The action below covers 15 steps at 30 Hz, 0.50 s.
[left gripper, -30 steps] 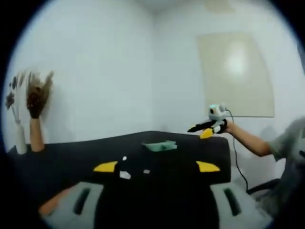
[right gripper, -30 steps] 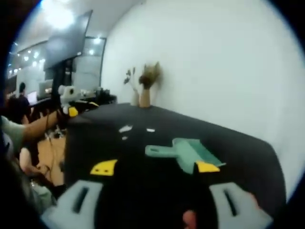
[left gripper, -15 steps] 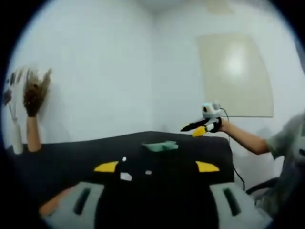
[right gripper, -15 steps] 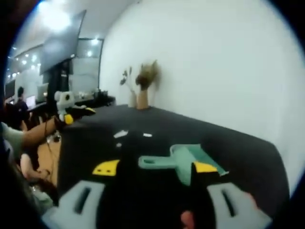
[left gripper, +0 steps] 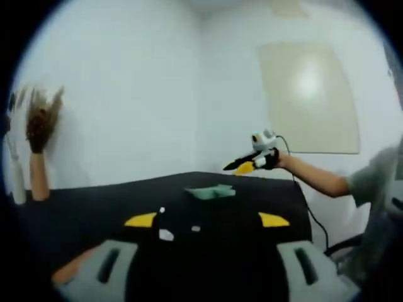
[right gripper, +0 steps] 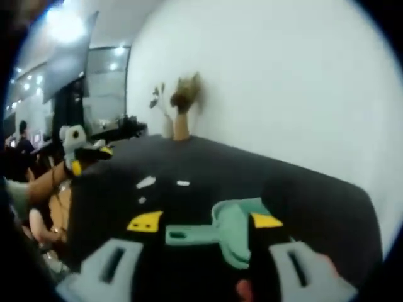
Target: Pick up the broom and sweep the trash on the tabletop into the dustpan.
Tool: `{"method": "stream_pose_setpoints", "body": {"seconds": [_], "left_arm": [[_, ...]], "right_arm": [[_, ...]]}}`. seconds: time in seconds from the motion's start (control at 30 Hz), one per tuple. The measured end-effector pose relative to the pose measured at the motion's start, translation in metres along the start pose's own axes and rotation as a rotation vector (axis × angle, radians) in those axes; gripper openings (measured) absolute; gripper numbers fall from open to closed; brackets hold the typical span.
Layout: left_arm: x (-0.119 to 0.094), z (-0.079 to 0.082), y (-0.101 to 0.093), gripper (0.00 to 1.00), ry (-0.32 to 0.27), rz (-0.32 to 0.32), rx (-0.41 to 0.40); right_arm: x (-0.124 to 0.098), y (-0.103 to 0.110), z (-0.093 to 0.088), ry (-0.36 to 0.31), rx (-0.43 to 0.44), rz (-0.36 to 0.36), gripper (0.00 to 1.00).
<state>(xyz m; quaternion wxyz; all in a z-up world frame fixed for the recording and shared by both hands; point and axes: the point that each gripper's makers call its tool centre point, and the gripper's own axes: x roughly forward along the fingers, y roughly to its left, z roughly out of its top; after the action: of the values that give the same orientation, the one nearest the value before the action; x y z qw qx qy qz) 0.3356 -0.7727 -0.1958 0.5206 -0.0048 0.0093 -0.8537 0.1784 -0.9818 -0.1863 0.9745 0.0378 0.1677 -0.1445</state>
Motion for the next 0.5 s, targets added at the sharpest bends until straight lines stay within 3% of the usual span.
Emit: {"method": "stream_pose_setpoints", "body": {"seconds": [0.23, 0.5], "left_arm": [[0.009, -0.006, 0.007, 0.62, 0.014, -0.008, -0.003], [0.028, -0.004, 0.015, 0.62, 0.077, -0.019, 0.035]], "right_arm": [[0.014, -0.045, 0.015, 0.063, 0.124, -0.135, 0.43], [0.027, -0.080, 0.004, 0.257, 0.226, -0.263, 0.39]]}}
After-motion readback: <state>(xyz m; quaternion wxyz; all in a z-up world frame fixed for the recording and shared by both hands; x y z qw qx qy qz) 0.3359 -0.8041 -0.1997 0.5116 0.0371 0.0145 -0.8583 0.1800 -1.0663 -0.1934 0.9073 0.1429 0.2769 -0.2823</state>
